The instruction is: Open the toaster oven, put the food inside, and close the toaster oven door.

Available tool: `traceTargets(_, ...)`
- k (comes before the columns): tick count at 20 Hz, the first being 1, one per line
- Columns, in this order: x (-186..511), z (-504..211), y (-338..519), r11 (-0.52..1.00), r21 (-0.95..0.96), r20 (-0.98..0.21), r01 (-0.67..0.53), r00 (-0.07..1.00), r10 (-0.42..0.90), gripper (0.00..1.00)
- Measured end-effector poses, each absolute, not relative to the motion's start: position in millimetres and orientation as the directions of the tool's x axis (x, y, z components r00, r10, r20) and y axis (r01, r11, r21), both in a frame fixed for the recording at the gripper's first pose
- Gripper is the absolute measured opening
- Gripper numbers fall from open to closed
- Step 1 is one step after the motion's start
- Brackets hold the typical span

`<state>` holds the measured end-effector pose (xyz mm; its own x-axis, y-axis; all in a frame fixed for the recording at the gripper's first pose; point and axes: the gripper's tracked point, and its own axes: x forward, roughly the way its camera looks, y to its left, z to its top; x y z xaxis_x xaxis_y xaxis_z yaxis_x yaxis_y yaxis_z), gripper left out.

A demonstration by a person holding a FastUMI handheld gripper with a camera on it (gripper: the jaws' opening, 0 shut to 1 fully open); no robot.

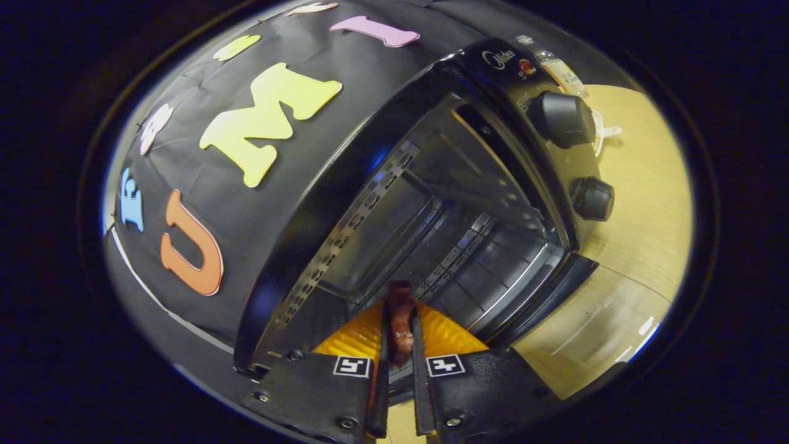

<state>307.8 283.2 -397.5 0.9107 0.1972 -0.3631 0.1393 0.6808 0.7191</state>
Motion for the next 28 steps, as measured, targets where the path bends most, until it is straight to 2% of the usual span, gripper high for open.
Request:
traceTargets(7, 308, -398, 281, 0.886, 0.457, -0.415, 0.077, 0.900, 0.136, 0.33)
traceTargets(8, 307, -401, 278, 0.913, 0.402, -0.433, 0.075, 0.894, 0.117, 0.37)
traceTargets(9, 306, -404, 273, 0.935, 0.346, -0.442, 0.069, 0.892, 0.098, 0.43)
traceTargets(14, 297, -393, 252, 0.986, 0.162, -0.428, 0.035, 0.903, 0.038, 0.87)
traceTargets(19, 262, -371, 244, 0.994, 0.105, -0.433, -0.028, 0.899, 0.071, 0.87)
traceTargets(28, 148, -344, 200, 0.983, 0.015, -0.515, -0.184, 0.841, 0.166, 0.87)
